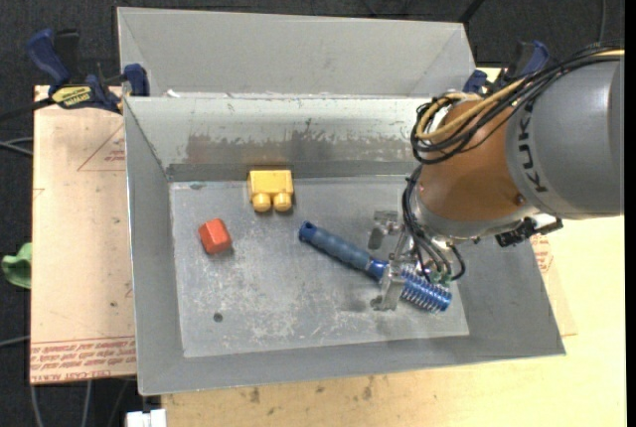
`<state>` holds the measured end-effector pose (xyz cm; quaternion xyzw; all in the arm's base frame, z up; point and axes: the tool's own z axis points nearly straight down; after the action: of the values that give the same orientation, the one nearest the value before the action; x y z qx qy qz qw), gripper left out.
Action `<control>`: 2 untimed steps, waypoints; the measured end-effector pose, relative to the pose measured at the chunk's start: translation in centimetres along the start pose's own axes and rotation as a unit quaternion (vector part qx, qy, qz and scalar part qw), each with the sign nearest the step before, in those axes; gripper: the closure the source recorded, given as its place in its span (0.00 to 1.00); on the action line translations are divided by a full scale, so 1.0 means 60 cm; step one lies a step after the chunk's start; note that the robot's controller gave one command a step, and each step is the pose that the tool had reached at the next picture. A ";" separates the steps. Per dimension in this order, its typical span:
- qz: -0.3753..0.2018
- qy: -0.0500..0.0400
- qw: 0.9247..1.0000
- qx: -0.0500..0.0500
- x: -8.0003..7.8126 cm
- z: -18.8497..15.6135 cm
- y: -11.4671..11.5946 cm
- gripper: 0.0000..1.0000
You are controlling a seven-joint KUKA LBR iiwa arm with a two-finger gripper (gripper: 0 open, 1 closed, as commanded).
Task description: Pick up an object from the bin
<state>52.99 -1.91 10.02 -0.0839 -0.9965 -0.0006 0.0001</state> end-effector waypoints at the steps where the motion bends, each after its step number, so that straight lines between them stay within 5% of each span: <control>1: 0.037 -0.001 0.999 0.000 -0.027 -0.011 -0.004 0.00; 2: 0.125 0.001 0.992 0.000 -0.026 0.052 -0.014 0.00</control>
Offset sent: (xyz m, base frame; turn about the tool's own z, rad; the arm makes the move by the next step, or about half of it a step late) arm 0.0149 -0.0055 0.0067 0.0746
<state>54.42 -2.99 6.89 -0.2077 -0.9782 -0.0004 0.0009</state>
